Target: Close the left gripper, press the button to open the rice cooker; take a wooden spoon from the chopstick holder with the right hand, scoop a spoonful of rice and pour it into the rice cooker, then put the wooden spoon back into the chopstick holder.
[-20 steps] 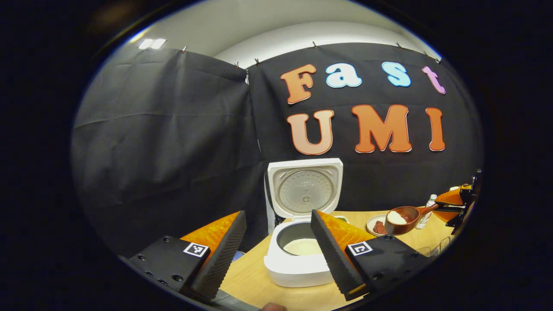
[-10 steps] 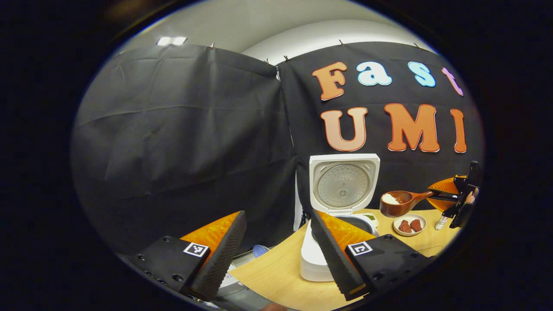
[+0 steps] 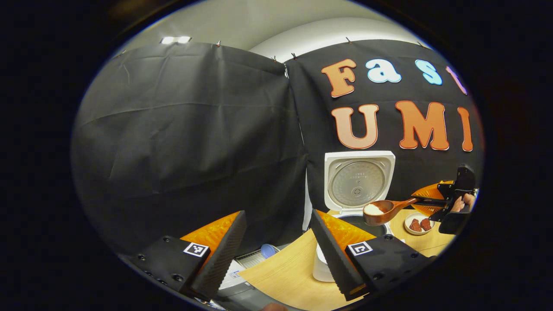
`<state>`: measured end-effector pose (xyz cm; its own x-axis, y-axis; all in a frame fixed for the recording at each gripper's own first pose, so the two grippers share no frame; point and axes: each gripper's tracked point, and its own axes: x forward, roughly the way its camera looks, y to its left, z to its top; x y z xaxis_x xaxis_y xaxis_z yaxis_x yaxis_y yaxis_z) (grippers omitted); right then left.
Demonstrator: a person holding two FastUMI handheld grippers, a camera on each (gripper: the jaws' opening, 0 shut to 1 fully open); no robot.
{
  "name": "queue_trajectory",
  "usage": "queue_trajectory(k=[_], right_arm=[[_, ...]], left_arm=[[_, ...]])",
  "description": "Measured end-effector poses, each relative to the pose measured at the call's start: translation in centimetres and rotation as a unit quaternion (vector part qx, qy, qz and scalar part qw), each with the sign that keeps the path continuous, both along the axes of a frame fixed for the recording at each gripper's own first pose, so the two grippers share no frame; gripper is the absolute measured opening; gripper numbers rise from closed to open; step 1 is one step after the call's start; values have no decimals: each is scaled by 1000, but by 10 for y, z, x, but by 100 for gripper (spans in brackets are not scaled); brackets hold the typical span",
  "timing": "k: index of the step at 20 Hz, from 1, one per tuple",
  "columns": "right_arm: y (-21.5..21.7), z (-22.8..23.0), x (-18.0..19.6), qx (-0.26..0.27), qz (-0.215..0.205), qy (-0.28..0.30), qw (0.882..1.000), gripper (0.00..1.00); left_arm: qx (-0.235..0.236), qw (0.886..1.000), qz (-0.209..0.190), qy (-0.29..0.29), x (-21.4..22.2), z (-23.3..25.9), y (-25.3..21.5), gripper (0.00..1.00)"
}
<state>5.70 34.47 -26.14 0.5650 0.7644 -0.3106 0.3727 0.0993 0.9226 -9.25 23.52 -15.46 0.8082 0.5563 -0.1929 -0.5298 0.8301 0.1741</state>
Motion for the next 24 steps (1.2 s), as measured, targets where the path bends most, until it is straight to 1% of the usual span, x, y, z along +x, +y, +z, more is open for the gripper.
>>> queue_trajectory(k=[2,4,6,9,10,12,13,14,16,18,21,23,24], right_arm=[[5,-5,6,-31,8,-19,999,16],[9,-6,13,-69,17,-48,996,17],[12,-5,20,-102,22,-74,992,17],[16,1,30,-132,28,-101,986,16],[16,2,33,-143,30,-110,983,16],[18,2,38,-174,40,-133,975,16],[18,3,40,-192,45,-145,970,16],[19,5,42,-206,48,-157,965,16],[18,9,47,-237,59,-186,952,16],[20,15,50,-271,73,-219,935,17],[19,24,52,-314,89,-277,904,16],[29,35,49,-326,101,-302,890,17],[32,39,49,-329,105,-312,885,17]], left_arm=[[4,1000,2,1,0,1,4,100],[3,1000,2,2,1,-1,5,99],[3,1000,0,3,5,-3,6,99],[7,1000,-3,6,5,-5,6,99],[7,1000,-4,6,7,-5,6,100],[6,1000,-5,8,10,-7,6,100],[5,1000,-6,9,11,-8,6,99],[4,1000,-7,11,12,-10,6,100],[1,1000,-8,14,14,-14,6,99],[-2,1000,-9,15,15,-16,7,100],[-6,1000,-11,17,17,-19,7,100],[-7,1000,-12,19,16,-20,6,100],[-7,1000,-12,19,18,-20,7,100]])
